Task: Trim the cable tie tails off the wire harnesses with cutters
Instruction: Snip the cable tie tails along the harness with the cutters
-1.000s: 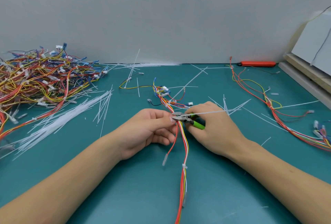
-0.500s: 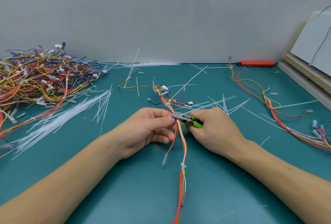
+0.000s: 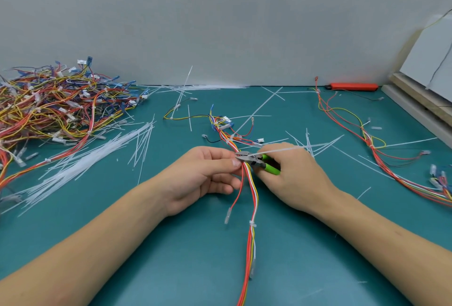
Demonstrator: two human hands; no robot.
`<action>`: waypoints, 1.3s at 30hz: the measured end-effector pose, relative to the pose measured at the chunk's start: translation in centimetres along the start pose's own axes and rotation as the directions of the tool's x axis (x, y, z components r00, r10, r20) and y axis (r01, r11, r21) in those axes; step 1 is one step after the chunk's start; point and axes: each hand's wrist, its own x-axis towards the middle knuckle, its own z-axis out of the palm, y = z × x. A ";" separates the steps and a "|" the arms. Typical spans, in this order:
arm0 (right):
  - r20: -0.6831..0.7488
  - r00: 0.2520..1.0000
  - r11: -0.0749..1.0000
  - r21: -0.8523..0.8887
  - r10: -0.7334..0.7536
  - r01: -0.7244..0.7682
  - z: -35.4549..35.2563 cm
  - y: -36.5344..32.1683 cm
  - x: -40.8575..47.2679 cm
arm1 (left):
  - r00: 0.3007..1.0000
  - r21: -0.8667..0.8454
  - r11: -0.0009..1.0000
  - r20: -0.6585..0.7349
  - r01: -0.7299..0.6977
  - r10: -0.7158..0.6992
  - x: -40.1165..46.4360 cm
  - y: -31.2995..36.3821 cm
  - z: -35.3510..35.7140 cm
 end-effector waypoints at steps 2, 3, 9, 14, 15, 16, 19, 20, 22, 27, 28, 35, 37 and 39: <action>0.003 1.000 1.000 0.006 -0.001 0.001 0.1 0.2 0.0 | 1.000 -0.004 1.000 -0.004 0.003 -0.003 0.0 0.1 0.0; 0.003 1.000 1.000 0.003 -0.004 0.004 0.1 0.2 0.0 | 1.000 -0.005 1.000 -0.008 0.005 -0.005 0.0 0.1 0.1; 0.011 1.000 1.000 -0.022 -0.021 0.021 0.1 0.3 0.0 | 1.000 -0.009 1.000 -0.024 0.004 -0.004 0.0 0.0 0.1; -0.004 1.000 0.999 -0.038 0.004 -0.004 0.2 0.1 0.0 | 0.999 -0.007 1.000 -0.034 0.002 -0.003 0.1 0.0 0.1; 0.000 1.000 0.999 -0.042 0.006 -0.006 0.2 0.1 0.0 | 0.999 -0.007 1.000 -0.034 0.001 -0.002 0.0 0.0 0.1; 0.004 1.000 0.999 -0.040 0.006 -0.006 0.2 0.0 0.0 | 0.999 -0.006 1.000 -0.034 0.000 0.000 0.0 0.0 0.1; -0.003 1.000 1.000 -0.013 0.021 -0.021 0.1 0.0 0.0 | 1.000 -0.007 1.000 -0.028 0.000 0.000 0.0 0.0 0.1; -0.011 0.999 0.999 -0.011 0.042 -0.043 0.1 0.1 -0.1 | 1.000 -0.007 1.000 -0.024 0.000 0.000 0.0 0.0 0.0; -0.016 0.997 0.997 -0.027 0.074 -0.075 0.1 0.0 -0.2 | 1.000 -0.001 1.000 -0.011 -0.003 0.003 0.0 0.0 0.0; -0.003 0.997 0.997 -0.026 0.076 -0.076 0.2 0.2 -0.1 | 1.000 -0.009 1.000 -0.012 -0.002 0.002 -0.1 0.1 0.1; -0.007 0.997 0.997 -0.023 0.073 -0.073 0.2 0.3 -0.1 | 1.000 -0.009 1.000 -0.013 -0.003 0.003 -0.1 0.1 0.1; -0.009 1.000 0.999 -0.033 0.020 -0.021 0.3 0.3 0.1 | 1.000 0.005 1.000 -0.019 0.003 -0.003 -0.1 0.1 0.2; -0.015 1.000 0.999 -0.041 0.018 -0.019 0.3 0.3 0.1 | 1.000 0.003 1.000 -0.023 0.005 -0.005 -0.1 0.1 0.3; -0.035 0.999 0.999 -0.036 0.004 -0.006 0.4 0.3 0.0 | 1.000 0.002 1.000 -0.030 0.008 -0.008 0.0 0.1 0.3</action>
